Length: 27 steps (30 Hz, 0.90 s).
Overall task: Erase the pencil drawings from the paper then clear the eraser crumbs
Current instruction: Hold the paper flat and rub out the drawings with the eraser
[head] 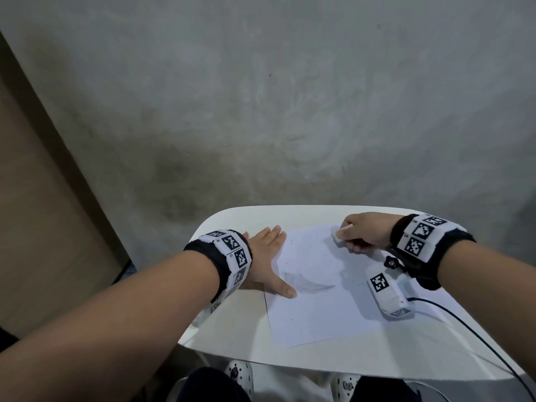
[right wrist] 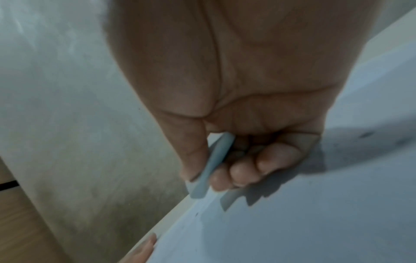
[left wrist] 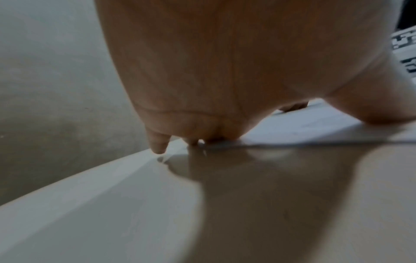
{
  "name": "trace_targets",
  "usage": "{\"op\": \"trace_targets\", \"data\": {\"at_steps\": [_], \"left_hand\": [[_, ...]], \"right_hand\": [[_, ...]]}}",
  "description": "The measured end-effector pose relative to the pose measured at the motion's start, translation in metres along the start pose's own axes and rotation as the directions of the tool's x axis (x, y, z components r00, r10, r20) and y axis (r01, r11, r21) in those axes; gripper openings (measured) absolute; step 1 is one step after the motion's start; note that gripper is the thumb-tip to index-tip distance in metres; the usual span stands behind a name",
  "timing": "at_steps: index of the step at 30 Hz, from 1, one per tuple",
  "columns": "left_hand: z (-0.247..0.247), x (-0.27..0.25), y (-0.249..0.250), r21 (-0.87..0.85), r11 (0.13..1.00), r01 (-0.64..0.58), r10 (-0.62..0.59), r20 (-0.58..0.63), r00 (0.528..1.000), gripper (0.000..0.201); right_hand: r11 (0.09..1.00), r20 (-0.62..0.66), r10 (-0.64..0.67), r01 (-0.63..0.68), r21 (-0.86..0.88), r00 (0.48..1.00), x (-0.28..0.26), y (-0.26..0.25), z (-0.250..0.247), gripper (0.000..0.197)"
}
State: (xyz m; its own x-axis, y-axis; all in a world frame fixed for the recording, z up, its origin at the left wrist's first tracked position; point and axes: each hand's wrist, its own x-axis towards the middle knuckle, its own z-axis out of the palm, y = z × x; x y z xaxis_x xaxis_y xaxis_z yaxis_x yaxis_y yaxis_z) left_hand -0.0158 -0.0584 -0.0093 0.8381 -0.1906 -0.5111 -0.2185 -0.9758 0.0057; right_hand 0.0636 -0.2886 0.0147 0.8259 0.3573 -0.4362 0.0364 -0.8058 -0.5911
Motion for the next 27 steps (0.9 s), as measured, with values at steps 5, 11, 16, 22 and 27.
{"op": "trace_targets", "data": {"at_steps": [5,11,16,22,27], "left_hand": [[-0.002,0.002,0.019,0.038,0.995,0.098,-0.093,-0.112,0.989,0.115],[0.001,-0.02,0.08,0.073,0.953,-0.295,0.293,0.031,0.955,0.1],[-0.003,-0.014,0.065,0.067,0.974,-0.218,0.222,-0.064,0.973,0.103],[-0.004,-0.026,0.074,0.055,0.961,-0.271,0.271,0.009,0.963,0.096],[-0.006,-0.017,0.053,-0.058,0.956,-0.287,0.284,-0.059,0.957,0.091]], "right_hand": [[0.998,-0.016,-0.034,0.034,-0.043,0.999,0.0,0.002,0.003,0.026],[0.999,-0.016,-0.041,0.041,-0.016,0.999,0.003,0.001,0.006,0.029],[0.996,-0.001,-0.037,0.037,0.079,0.999,0.002,0.004,0.003,0.032],[0.996,-0.013,-0.031,0.032,0.086,0.999,0.006,0.005,0.004,0.028],[0.997,0.031,-0.053,0.051,0.059,0.998,-0.003,0.0,0.001,0.019]]}}
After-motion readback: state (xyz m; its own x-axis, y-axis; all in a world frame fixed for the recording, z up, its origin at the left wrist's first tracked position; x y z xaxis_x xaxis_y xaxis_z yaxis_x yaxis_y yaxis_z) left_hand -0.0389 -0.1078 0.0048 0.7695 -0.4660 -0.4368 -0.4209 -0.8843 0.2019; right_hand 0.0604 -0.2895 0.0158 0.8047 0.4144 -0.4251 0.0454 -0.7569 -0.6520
